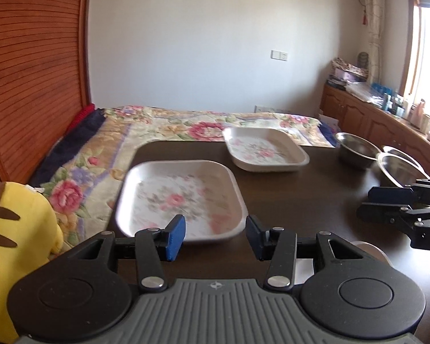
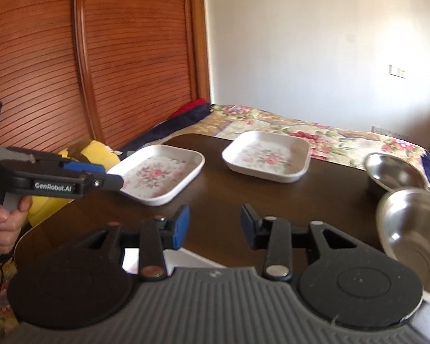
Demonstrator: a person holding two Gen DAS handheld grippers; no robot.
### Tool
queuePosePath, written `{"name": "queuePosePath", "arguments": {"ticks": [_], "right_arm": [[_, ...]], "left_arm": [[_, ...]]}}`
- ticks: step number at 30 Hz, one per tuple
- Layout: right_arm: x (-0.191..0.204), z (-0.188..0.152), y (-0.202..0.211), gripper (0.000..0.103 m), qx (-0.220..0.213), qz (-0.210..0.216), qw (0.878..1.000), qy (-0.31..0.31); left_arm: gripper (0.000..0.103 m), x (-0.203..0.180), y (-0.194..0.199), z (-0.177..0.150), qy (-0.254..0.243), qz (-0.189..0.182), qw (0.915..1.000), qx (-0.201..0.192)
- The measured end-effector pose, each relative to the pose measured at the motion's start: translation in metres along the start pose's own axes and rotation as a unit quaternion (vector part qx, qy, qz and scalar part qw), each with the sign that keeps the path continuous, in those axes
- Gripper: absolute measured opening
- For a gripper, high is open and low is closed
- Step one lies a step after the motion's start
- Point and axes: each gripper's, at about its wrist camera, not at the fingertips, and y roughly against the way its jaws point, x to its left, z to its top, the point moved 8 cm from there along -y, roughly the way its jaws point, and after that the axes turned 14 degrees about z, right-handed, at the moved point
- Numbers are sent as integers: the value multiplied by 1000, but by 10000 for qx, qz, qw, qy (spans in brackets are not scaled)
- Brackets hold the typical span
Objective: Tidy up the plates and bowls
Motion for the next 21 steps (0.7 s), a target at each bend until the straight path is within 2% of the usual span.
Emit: {"name": "queuePosePath", "arguments": {"ticks": [10, 19, 21], "right_arm": [[5, 25, -55, 41, 397, 324, 9987, -6], [5, 28, -103, 41, 821, 508, 9952, -179], [3, 28, -110, 40, 881, 520, 9945, -240]], "left_arm": [[49, 43, -43, 17, 71, 221, 9997, -8], [49, 68, -74, 17, 183, 312, 9993, 135], [45, 72, -77, 16, 191, 328, 9991, 164]]}}
